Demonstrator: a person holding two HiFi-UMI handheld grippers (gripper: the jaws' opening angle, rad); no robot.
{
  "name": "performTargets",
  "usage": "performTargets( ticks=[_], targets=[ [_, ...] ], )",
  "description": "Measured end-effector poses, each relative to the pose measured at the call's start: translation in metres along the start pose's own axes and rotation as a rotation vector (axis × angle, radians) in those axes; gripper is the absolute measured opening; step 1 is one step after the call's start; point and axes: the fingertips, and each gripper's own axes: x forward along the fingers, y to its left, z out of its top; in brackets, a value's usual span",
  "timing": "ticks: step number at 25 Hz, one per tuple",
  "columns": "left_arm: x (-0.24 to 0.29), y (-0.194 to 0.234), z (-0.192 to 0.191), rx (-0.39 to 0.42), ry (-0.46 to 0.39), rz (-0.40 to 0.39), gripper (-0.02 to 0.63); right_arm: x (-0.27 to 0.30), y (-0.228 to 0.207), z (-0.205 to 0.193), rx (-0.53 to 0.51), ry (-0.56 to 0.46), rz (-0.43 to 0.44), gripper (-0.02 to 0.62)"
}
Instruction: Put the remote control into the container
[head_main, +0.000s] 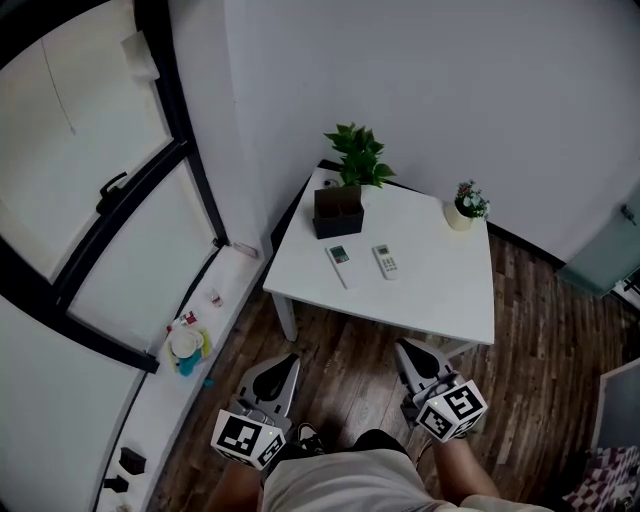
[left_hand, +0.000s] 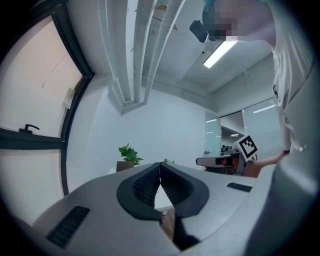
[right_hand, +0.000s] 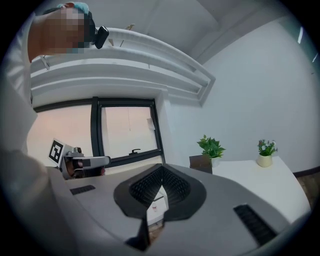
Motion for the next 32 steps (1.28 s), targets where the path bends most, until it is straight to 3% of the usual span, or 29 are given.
performTargets(
  ticks=[7,15,26,32],
  targets=[
    [0.022,0.030,-0.002,-0.005,0.018,-0.044,0.009,0.032,-0.009,-0.002,-0.005,0.022,-0.039,0.012],
    [0.065,0.052,-0.003,-0.008,0.031,-0.058,0.009,0.067,-0.043,-0.002,0.017,0.005,-0.019,0.012],
    [0.172,0.065,0.011,0.013,0.040,-0.046,0.009,0.121,-0.133,0.024,0.008,0.001,0.027,0.017],
    [0.239,0.057,0.010,0.035,0.057,-0.045,0.011,0.136,-0.193,0.025,0.037,0.026,0.051,0.132]
  ],
)
